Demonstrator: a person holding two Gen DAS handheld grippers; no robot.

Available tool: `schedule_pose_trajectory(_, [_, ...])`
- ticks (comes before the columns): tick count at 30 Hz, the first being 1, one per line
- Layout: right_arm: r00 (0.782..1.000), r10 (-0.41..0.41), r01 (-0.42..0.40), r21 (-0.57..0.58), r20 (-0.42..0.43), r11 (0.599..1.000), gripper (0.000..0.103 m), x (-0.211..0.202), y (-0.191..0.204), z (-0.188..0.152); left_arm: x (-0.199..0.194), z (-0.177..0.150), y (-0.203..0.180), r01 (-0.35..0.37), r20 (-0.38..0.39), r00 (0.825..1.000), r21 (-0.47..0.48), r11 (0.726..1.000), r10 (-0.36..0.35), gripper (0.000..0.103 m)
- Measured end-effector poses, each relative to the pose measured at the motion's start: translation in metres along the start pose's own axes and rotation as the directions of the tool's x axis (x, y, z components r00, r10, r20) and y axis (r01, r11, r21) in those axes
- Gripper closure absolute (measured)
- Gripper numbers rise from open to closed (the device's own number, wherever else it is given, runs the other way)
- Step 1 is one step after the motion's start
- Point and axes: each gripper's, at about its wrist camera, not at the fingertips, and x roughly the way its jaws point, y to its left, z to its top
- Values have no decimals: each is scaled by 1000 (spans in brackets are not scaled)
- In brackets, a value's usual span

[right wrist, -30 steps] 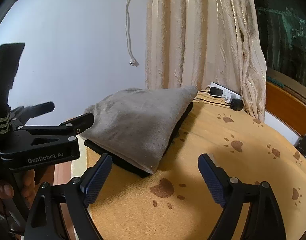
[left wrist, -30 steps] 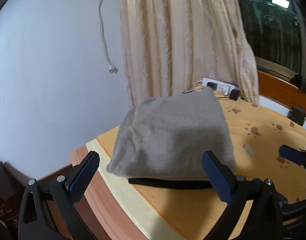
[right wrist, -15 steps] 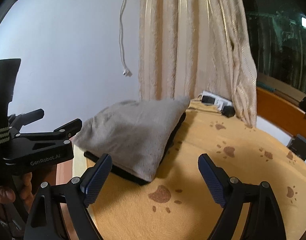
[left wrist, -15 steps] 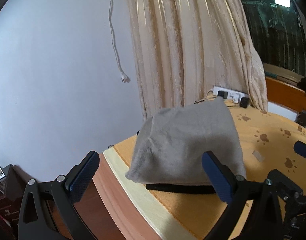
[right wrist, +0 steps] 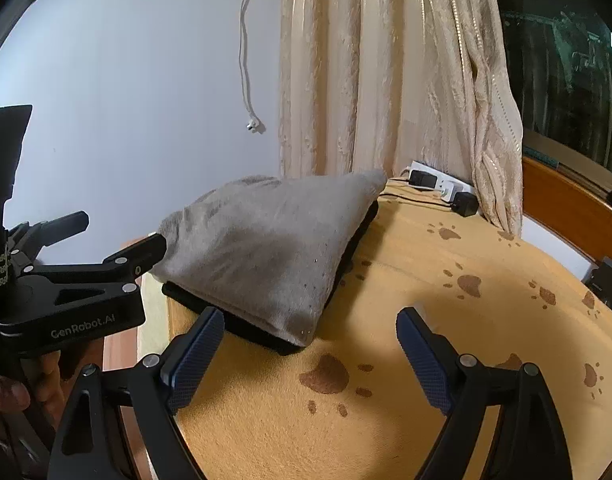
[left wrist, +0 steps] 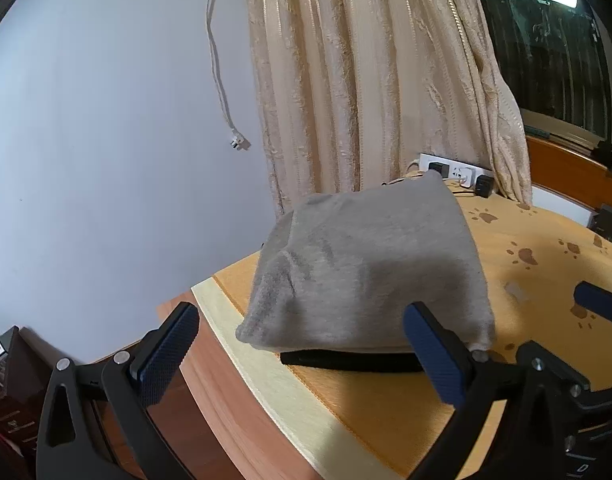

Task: Fold clothes

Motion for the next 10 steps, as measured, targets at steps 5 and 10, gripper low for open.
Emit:
schedule_pose_trajectory(5, [1000,1,-1,-9,-13,1000,13,3,3,-2,4,-1,0,2,-15,1000,-1,1000,-2,0])
schedule_pose_trajectory(10, [1000,-3,3,-16,-9,1000,13,3,4,-2,4,-2,0,4,-23,1000,-1,1000,-4,0])
